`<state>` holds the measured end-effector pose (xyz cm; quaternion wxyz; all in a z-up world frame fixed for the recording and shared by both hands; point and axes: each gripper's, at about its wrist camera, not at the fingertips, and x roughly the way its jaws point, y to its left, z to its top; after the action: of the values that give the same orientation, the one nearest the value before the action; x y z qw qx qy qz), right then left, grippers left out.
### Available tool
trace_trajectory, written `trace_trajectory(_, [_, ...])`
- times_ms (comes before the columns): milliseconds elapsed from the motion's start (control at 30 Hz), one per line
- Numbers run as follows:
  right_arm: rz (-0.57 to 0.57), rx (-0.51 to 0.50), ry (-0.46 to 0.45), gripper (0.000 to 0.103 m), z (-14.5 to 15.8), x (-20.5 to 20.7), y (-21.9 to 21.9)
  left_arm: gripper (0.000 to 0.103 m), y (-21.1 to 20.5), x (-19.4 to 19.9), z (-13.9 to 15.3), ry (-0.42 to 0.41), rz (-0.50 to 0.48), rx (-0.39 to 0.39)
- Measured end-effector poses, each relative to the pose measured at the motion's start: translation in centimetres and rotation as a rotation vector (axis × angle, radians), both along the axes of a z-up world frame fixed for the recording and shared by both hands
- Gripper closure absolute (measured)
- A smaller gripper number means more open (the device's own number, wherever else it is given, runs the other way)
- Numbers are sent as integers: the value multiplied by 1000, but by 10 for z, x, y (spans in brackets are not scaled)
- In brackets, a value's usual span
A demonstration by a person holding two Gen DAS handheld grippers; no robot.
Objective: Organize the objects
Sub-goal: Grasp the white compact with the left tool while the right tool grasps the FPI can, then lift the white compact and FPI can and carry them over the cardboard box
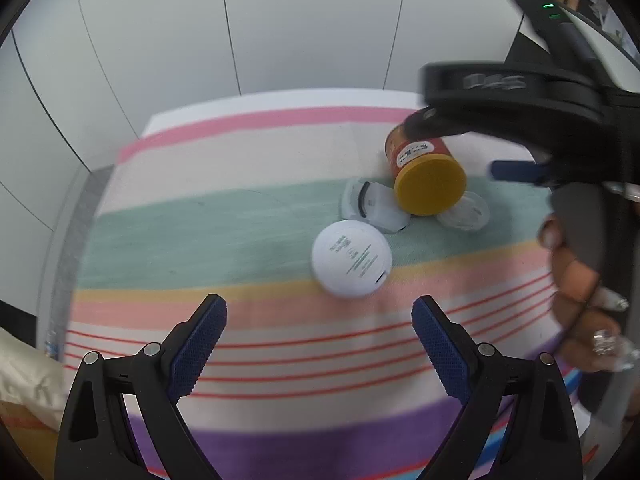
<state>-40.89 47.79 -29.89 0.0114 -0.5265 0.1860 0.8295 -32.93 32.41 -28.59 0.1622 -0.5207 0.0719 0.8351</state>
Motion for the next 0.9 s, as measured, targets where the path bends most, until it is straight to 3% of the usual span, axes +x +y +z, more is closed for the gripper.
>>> trace_trajectory(33, [-8,-9,-38,8,-13,-11,-1,8,2,-4,-4,-7,4,6])
trace_trajectory(100, [12,-36,-79,39,-29,-20,-3,8,9,-11,-12,-18,10,10])
trace_trajectory(133, [27,-59,-104,45,-36,-23,-5,8,14,-14,-16,-14,11,-1])
trace_trajectory(267, [32,-6,-90,46,-36,-13,-4,11,28,-22,-27,0,0,-52])
trace_trajectory(367, [27,-2,-69,46,-26,3,6,40,31,-26,-37,-5,13,-56])
trace_trajectory(400, [20,-1,-66,46,-23,7,10,45,31,-26,-35,14,24,-54])
trace_trajectory(600, [24,89,-43,46,3,33,17,45,26,-28,-24,3,56,-87])
trace_trajectory(900, [19,161,-89,46,22,57,2,45,0,-20,37,45,98,-116])
